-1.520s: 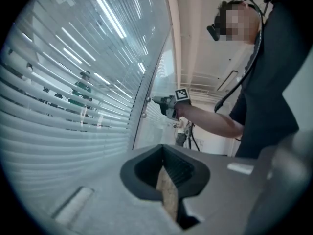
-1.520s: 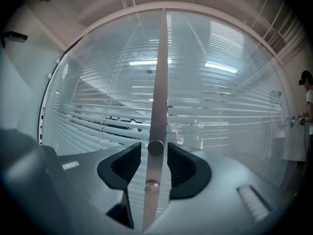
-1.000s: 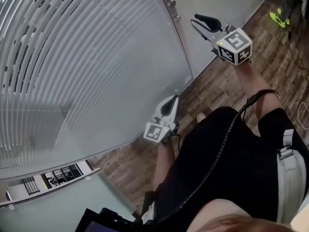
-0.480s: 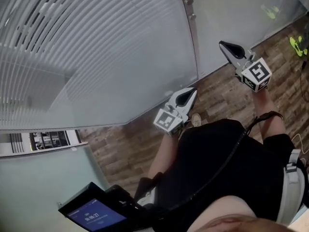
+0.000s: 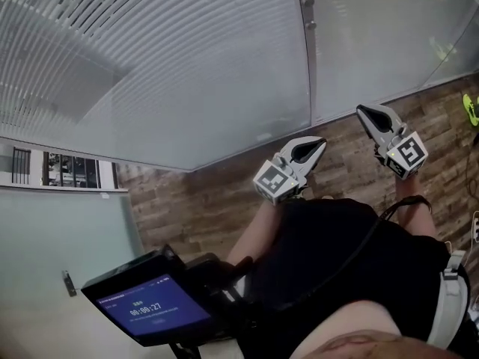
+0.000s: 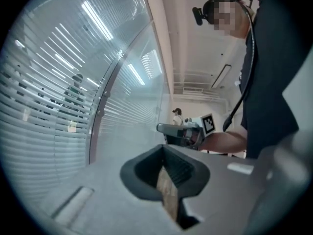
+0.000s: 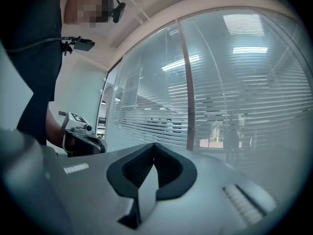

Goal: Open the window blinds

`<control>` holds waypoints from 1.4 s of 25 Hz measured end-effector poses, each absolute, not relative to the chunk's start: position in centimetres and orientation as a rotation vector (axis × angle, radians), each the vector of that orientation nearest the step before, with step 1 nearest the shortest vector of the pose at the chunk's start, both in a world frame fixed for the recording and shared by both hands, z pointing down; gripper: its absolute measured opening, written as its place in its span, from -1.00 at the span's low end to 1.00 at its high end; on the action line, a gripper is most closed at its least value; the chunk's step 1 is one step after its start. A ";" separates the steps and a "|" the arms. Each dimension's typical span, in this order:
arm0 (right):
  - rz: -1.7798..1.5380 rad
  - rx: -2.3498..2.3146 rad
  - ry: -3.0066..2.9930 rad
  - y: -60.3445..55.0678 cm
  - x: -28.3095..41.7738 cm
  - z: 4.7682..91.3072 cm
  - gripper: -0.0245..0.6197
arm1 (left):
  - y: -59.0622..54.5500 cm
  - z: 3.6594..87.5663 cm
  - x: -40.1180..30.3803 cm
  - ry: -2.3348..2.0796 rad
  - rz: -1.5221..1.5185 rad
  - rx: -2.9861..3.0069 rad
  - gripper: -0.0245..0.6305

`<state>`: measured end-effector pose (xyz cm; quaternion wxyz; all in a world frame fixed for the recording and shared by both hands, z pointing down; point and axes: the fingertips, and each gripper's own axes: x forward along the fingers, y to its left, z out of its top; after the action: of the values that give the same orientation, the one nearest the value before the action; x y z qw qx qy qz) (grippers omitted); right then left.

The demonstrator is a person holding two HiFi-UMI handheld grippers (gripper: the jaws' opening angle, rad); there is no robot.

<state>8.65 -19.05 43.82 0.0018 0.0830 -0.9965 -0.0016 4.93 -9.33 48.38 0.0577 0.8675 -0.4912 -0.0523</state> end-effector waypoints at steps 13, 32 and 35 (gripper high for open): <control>0.041 0.168 -3.114 -14.4 13.7 48.2 -0.90 | -6.0 47.2 7.3 -1.538 -0.193 2.584 -0.92; 0.046 0.091 -3.090 -11.7 14.4 49.7 -0.90 | -4.9 48.0 8.6 -1.526 -0.173 2.562 -0.92; 0.041 0.066 -3.066 -11.1 14.3 49.6 -0.90 | -4.9 48.1 8.9 -1.516 -0.166 2.558 -0.92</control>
<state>14.30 -11.11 49.64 0.0374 0.0215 -0.9990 0.0135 8.94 -4.86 48.05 0.0818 0.8560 -0.5074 -0.0557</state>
